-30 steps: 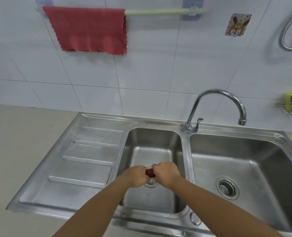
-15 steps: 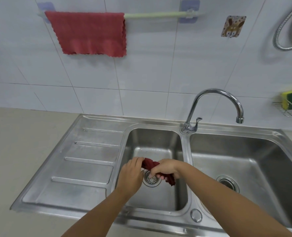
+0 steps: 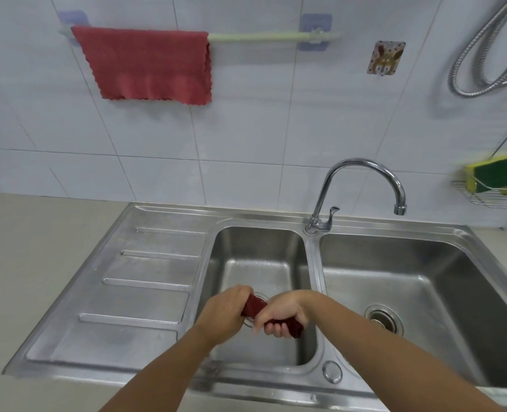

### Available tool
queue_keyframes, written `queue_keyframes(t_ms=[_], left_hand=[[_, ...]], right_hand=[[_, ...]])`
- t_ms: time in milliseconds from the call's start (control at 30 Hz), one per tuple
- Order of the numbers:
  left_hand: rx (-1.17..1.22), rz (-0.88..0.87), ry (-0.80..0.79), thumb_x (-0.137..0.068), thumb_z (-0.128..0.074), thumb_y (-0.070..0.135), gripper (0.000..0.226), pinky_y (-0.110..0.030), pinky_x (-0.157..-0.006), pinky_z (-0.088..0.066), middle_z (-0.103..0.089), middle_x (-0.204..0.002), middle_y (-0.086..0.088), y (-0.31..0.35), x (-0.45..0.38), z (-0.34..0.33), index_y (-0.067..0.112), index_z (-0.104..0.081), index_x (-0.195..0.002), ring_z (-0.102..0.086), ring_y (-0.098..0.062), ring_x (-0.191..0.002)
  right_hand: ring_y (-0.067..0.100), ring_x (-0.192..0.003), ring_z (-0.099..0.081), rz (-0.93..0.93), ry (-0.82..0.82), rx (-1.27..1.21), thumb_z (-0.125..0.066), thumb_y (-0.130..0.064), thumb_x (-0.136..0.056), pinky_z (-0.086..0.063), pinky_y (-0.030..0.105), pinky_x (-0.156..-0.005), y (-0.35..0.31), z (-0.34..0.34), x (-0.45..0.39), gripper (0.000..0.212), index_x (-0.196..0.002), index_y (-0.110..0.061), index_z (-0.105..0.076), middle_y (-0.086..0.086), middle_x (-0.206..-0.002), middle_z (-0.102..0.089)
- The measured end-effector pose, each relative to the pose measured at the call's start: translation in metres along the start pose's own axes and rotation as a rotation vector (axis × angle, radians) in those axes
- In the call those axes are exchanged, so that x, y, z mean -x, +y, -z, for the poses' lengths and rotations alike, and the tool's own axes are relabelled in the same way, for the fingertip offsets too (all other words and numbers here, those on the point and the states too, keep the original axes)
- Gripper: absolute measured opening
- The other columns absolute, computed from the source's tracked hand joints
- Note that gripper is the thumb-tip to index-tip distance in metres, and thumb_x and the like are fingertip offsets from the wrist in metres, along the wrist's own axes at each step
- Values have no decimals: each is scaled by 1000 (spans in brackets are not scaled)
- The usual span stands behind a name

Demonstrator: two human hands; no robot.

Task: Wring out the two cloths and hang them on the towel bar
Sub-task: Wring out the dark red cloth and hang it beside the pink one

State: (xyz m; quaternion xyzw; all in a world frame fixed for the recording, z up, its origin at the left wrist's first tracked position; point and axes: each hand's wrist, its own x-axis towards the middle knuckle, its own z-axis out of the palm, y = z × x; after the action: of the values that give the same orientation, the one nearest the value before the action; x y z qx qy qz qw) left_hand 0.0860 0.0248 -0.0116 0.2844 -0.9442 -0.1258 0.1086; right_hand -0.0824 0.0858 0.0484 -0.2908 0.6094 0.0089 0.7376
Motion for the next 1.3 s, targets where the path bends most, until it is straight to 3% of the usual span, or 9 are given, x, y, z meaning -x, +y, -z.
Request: queue_keyframes(t_ms=[167,367,600,700,833,1000,1133,1233,1300], left_hand=[[-139,18,-169,-89,-51,26,24,-32,-64,-51,-63,-99,0,2,-3,4,19,-46,-111,-64,-20,-77],[-282,60,-304,-94,-50,37,30,-36,-68,-51,-68,-94,-8,10,-14,10,11,-51,-109,-66,-27,-81],[-221,169,-483,-87,-50,40,31,-34,-63,-48,-55,-72,-2,25,-25,27,11,-63,-83,-53,-22,-66],[134,333,-622,-80,-57,31,20,-32,-61,-43,-51,-63,1,29,-23,29,19,-53,-64,-51,-19,-63],[585,453,-725,-75,-62,12,32,-27,-53,-31,-43,-53,3,37,-16,40,20,-42,-51,-38,-12,-48],[626,505,-613,-76,-62,13,30,-25,-52,-32,-45,-52,5,40,-14,38,21,-46,-53,-40,-11,-49],[184,383,-403,-82,-58,34,13,-31,-64,-50,-63,-75,1,31,-9,23,21,-57,-84,-57,-17,-66],[-29,311,-225,-89,-56,31,17,-36,-70,-55,-65,-89,-1,26,-11,15,17,-54,-99,-62,-19,-76],[-79,281,-216,-92,-54,26,15,-36,-70,-54,-64,-94,-4,27,-13,14,15,-51,-103,-63,-22,-79]], right_hand=[[13,-53,-45,131,467,329,-67,-18,-75,-39,24,-52,5,-19,-9,14,-73,-16,-53,1,-66,-51],[24,-71,-60,229,875,903,-51,-26,-86,-47,31,-61,7,-30,-12,12,-78,-17,-55,5,-79,-61],[25,-63,-50,331,928,1285,-45,-23,-91,-39,34,-57,13,-19,-8,28,-64,-15,-41,2,-62,-47],[26,-61,-51,391,926,1369,-46,-19,-90,-42,34,-56,16,-13,-10,18,-77,-11,-56,6,-68,-57],[27,-62,-56,464,930,1410,-47,-19,-89,-44,34,-56,18,-8,-12,17,-90,-9,-61,8,-78,-68],[28,-64,-61,520,986,1404,-47,-20,-90,-44,32,-54,20,-1,-20,17,-94,-10,-60,8,-80,-69],[26,-74,-62,499,1049,1295,-53,-19,-87,-42,33,-56,19,-1,-23,15,-101,-13,-52,6,-89,-65],[24,-77,-58,448,1098,1157,-57,-22,-86,-40,33,-59,22,-5,-27,21,-106,-16,-49,5,-94,-62],[22,-71,-53,392,1124,1099,-56,-25,-87,-41,31,-60,23,-6,-29,20,-105,-15,-53,6,-92,-64]])
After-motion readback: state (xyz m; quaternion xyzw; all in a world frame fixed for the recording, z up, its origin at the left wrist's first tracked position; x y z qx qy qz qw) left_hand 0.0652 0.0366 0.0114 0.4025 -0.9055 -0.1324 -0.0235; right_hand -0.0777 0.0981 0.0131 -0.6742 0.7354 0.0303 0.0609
